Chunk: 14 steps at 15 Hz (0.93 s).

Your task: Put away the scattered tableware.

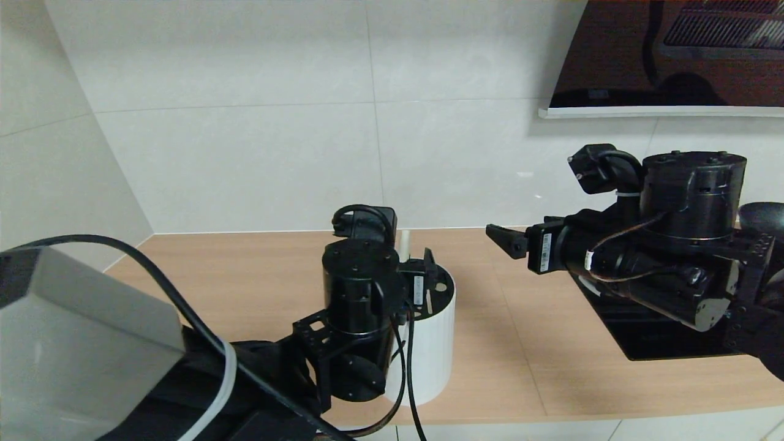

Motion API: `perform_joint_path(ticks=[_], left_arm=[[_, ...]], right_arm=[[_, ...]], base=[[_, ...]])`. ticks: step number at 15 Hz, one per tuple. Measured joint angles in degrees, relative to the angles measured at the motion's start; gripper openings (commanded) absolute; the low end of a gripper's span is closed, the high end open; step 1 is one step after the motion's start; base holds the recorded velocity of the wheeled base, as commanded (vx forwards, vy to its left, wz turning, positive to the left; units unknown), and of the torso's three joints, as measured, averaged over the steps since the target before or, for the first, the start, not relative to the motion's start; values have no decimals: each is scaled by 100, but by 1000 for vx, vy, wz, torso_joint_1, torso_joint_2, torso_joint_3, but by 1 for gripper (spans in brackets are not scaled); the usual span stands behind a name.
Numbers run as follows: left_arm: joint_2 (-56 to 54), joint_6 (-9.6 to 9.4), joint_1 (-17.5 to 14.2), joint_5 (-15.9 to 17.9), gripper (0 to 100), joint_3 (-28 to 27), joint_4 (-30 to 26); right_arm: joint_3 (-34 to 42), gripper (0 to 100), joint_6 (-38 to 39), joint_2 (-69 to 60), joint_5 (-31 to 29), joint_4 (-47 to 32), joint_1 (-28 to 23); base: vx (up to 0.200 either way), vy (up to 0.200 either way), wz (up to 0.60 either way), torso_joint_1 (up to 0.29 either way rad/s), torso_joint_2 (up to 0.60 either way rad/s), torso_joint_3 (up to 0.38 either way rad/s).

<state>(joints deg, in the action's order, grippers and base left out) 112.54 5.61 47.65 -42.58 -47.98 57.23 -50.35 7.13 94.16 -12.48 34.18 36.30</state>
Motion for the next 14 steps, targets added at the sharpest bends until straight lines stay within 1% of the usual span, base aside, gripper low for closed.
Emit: perform_joint_path(ticks=[1,3,6,9,11,13,14], left_arm=[[-262,-2,-22,98,100,55,-127],[-900,-6,-63,410,100,234,-424],[-2050,20,-177,788,100,553,-1117],[-3171,233,-444,1209,100,1111,-1410],[-3919,271,-767,1303,100,1515,-1487],[-4659,249,-1279,1336,100,1864,-1665],[-5037,233,-1469,1346,100,1991,-1840]], right_arm=[[60,100,-5,-63,4,2,0],[156,100,-5,-254,9,9,-4],[308,100,-16,-607,-13,11,-144],[667,100,-27,-1276,-78,-6,-227],[1108,100,-67,-1974,-2,-41,-284],[1581,100,-122,-2758,28,-66,-380],[1791,100,-161,-3154,41,-99,-453]], base=[[0,0,0,0,0,0],[0,0,0,0,0,0],[0,0,0,0,0,0],[0,0,0,0,0,0],[0,0,0,0,0,0],[0,0,0,0,0,0],[0,0,0,0,0,0]])
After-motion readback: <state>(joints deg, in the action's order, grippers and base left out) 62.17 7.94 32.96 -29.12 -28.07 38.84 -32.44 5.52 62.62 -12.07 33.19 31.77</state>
